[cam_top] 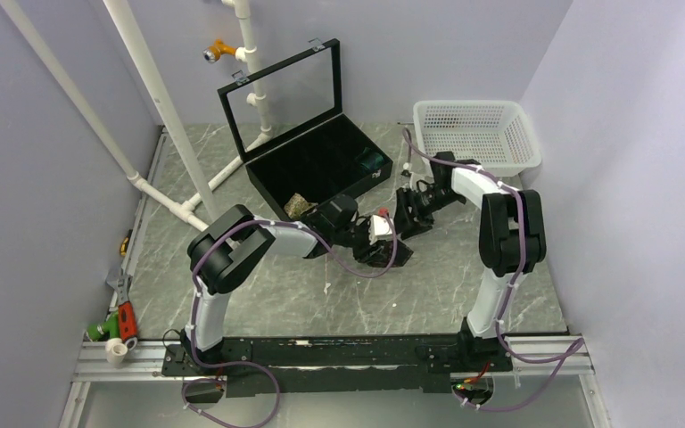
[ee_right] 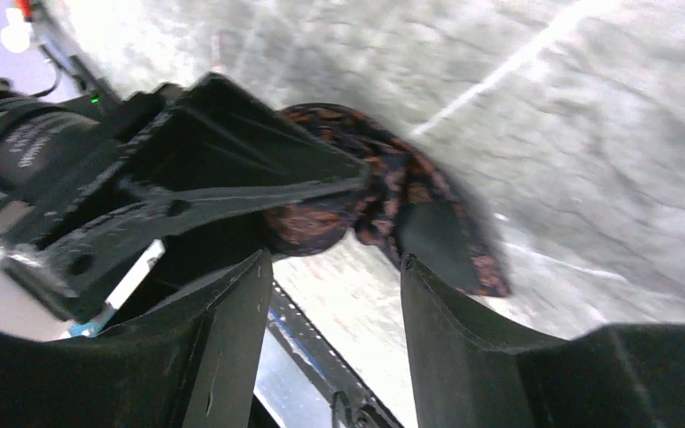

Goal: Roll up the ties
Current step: Place the tie at the center of the board.

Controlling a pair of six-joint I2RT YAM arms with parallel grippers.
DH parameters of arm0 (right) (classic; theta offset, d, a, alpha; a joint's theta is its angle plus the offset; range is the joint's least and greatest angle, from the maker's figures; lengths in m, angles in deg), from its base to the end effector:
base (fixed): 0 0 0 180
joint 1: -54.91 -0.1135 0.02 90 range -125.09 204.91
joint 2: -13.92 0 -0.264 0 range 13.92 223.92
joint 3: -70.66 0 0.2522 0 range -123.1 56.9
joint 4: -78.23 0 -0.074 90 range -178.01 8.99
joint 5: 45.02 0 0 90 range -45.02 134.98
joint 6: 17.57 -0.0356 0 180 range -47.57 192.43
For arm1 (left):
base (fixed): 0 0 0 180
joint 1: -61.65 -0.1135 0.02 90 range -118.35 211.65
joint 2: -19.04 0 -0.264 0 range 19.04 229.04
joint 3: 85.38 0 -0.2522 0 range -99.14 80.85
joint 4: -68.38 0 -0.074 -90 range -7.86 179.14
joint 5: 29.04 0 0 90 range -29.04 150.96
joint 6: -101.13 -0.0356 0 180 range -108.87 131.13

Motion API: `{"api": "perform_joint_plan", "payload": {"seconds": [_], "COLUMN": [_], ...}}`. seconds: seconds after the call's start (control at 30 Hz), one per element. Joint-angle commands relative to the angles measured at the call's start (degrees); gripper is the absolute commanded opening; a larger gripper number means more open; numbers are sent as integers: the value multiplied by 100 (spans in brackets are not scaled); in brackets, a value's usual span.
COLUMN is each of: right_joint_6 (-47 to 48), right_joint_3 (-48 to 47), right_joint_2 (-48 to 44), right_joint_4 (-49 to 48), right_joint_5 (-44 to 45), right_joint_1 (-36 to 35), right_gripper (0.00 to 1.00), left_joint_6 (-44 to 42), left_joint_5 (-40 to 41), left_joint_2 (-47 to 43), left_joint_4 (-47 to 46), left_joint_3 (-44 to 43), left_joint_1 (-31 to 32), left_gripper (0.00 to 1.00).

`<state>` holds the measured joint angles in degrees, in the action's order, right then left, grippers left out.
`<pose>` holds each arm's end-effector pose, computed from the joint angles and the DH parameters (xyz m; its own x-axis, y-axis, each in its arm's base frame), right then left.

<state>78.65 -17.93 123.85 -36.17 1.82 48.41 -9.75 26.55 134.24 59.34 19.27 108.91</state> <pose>0.3452 0.0638 0.1701 -0.9734 -0.1905 -0.1271 -0.2257 0.7041 0.6733 0.2667 -0.3183 0.1378 0.0086 0.4240 -0.9056 0.9978 0.0560 0.0357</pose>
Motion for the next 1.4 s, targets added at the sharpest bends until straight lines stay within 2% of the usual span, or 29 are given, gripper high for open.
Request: {"api": "perform_joint_plan", "payload": {"seconds": [0.0,0.13,0.23,0.3,0.4,0.43,0.5,0.63,0.8,0.93,1.13,1.17,1.2,1.3,1.37], "right_joint_6": [1,-170,-221,-223,-183,-140,-56,99,156,113,274,305,314,298,263], "right_joint_3": [167,420,522,558,636,658,715,833,850,717,372,349,375,501,587], "right_joint_2": [-151,-27,133,245,332,361,423,526,617,731,751,681,543,141,-44], "right_joint_4": [106,-262,-456,-553,-584,-541,-457,-355,-400,-414,-92,6,22,71,94], "right_joint_5": [-832,-898,-654,-525,-250,-168,-32,211,562,618,290,231,194,118,84], "right_joint_1": [-247,-426,-521,-519,-488,-472,-391,-195,-128,-125,-104,-78,-30,164,268], "right_gripper": [57,57,53,39,3,0,0,0,0,0,0,4,16,42,50], "left_joint_6": [-136,-144,-167,-186,-181,-179,-173,-148,-160,-276,-398,-380,-324,-57,39], "left_joint_5": [364,374,370,370,308,263,143,-69,-307,-384,-297,-283,-300,-478,-556], "left_joint_2": [244,277,274,275,256,238,162,-22,-123,57,348,353,355,405,483], "left_joint_4": [1244,1324,1341,1363,1394,1382,1269,972,581,650,1066,1148,1193,1297,1442], "left_joint_3": [37,-51,-72,-90,-139,-139,-120,-125,-163,-388,-598,-564,-514,-361,-370], "left_joint_1": [-15,11,32,34,33,28,13,-1,-2,0,17,1,-23,-157,-199], "left_gripper": [44,46,46,46,49,52,61,72,77,70,43,40,37,34,31]}}
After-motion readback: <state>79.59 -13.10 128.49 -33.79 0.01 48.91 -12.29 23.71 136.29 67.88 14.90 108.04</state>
